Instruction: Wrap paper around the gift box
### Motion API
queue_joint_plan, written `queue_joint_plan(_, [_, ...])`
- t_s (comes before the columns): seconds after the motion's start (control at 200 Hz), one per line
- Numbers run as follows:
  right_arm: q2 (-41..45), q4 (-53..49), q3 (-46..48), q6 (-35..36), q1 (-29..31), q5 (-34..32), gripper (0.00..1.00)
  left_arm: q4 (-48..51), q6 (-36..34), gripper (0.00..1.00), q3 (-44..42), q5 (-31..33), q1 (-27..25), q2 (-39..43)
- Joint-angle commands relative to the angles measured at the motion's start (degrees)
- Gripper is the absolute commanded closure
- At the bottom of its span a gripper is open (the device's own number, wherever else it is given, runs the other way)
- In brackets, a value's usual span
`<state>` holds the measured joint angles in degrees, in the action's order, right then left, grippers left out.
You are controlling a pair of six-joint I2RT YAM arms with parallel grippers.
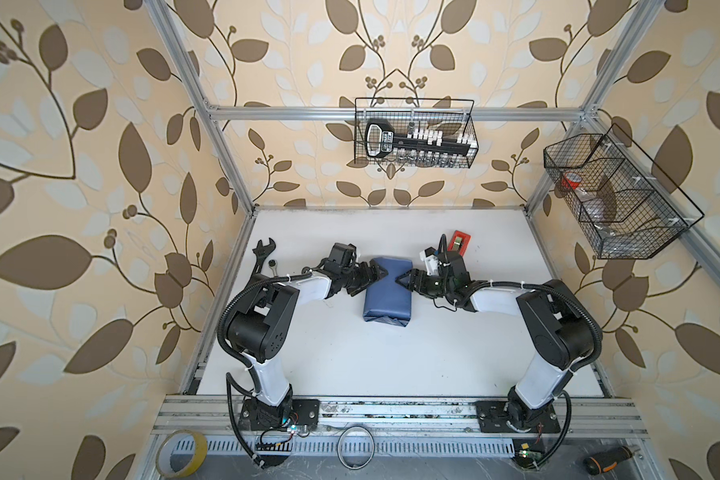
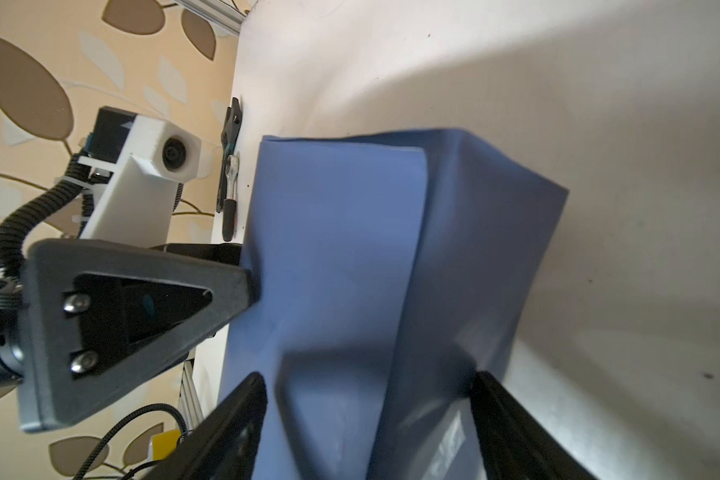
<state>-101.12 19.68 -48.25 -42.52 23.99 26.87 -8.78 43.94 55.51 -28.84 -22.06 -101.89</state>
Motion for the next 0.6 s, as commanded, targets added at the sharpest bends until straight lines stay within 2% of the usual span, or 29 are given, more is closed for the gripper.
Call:
queue_joint_plan(0.0, [-0.1, 2.1, -2.8, -0.8, 0.1, 2.2, 0.22, -1.9, 0.0, 0.08, 3.6, -4.1, 0.0, -0.3])
queue_joint_plan(0.305, [4.5, 3.1, -3.6, -1.5, 0.1, 3.5, 0.25, -4.7, 3.0, 0.09, 5.5, -7.9, -0.1, 2.8])
queue_joint_plan(0.594, [9.5, 2.7, -3.2, 0.8, 1.0, 1.3, 0.25, -7.3, 4.6, 0.09, 4.8, -8.6, -0.8, 7.2])
